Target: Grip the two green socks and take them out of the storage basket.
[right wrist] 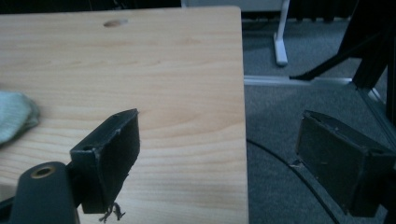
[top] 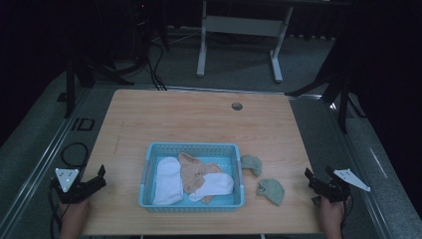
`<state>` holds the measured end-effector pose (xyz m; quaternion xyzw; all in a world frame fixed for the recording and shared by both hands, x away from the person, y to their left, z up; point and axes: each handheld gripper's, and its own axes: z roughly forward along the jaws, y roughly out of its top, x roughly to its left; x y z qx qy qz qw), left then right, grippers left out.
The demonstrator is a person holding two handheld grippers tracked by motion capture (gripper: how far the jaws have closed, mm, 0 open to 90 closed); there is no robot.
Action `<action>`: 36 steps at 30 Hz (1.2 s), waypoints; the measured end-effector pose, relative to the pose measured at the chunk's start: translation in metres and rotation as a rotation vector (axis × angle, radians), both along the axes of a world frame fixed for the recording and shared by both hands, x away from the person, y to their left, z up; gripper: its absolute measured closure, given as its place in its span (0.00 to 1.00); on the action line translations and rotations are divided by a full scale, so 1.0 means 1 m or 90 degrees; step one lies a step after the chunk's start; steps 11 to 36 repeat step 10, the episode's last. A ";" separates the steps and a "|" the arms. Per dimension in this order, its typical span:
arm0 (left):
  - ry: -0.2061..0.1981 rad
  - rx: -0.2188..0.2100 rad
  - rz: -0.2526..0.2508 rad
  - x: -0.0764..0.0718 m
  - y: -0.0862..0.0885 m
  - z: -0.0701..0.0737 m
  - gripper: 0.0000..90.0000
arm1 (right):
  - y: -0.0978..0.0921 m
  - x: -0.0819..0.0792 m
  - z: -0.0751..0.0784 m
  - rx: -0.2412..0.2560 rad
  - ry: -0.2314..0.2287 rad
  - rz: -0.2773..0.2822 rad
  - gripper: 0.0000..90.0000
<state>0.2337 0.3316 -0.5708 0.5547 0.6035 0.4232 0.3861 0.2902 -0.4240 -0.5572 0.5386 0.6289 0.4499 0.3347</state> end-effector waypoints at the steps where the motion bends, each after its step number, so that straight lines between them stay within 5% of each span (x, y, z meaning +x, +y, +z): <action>1: 0.000 0.000 0.000 0.000 0.000 0.000 0.00 | 0.000 -0.001 0.001 -0.005 -0.008 -0.001 0.15; 3: 0.000 0.000 0.000 0.000 0.000 0.000 0.00 | 0.001 -0.002 0.002 -0.024 -0.023 -0.014 0.16; 36: 0.000 -0.001 0.000 0.000 0.000 0.000 0.00 | -0.001 0.000 0.000 -0.018 -0.010 -0.012 0.16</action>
